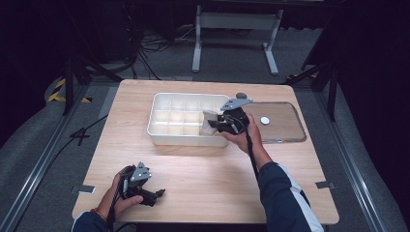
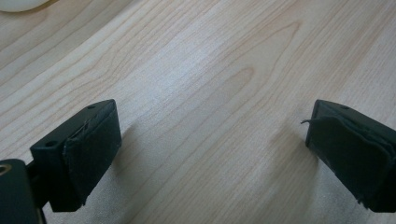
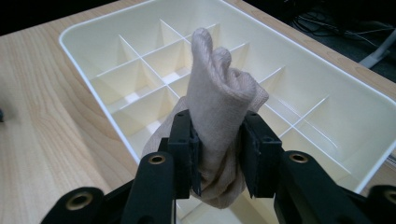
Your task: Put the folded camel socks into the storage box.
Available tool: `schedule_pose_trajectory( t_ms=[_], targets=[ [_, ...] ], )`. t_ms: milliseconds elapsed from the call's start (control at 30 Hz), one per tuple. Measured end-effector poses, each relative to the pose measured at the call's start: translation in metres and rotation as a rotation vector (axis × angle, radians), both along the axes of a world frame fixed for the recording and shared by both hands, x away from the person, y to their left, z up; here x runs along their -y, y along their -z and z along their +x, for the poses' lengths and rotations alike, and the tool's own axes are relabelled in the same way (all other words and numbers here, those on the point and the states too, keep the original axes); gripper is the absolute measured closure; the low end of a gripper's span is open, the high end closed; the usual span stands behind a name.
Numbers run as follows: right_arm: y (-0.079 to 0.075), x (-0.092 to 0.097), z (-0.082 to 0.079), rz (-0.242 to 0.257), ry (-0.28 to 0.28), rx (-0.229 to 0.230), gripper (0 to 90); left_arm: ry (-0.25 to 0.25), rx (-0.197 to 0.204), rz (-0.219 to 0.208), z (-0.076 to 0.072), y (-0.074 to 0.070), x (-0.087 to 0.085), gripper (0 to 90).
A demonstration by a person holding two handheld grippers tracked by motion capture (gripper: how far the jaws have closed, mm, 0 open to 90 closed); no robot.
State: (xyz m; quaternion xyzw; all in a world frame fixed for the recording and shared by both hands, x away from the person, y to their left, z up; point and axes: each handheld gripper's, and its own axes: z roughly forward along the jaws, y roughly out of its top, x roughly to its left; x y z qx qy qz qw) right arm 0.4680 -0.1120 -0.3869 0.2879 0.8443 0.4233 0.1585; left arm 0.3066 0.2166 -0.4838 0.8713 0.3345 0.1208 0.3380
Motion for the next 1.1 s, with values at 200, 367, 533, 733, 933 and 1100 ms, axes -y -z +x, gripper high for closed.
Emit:
schedule_pose_trajectory(
  t_ms=[200, 367, 533, 733, 933, 1100],
  targets=[
    [0.008, -0.006, 0.007, -0.035, 0.042, 0.003, 68.2, 0.001, 0.0, -0.001, 0.0, 0.0, 0.0, 3.7],
    [0.015, -0.006, 0.01, -0.072, 0.059, 0.004, 67.8, -0.001, 0.0, -0.003, 0.0, 0.0, 0.0, 3.7],
    [0.023, -0.011, 0.01, -0.091, 0.033, -0.001, 67.3, 0.006, 0.002, 0.0, 0.0, 0.0, 0.0, 3.6],
    [0.028, -0.019, 0.011, -0.132, -0.018, -0.039, 64.8, 0.015, 0.001, 0.001, 0.001, 0.0, 0.0, 3.6],
    [0.025, -0.018, 0.021, -0.146, -0.045, -0.128, 62.3, 0.014, 0.002, 0.0, 0.001, 0.0, 0.0, 3.5],
    [0.021, -0.024, 0.024, -0.187, -0.072, -0.133, 67.9, 0.016, -0.001, -0.001, 0.001, 0.0, 0.0, 3.5]
  ],
)
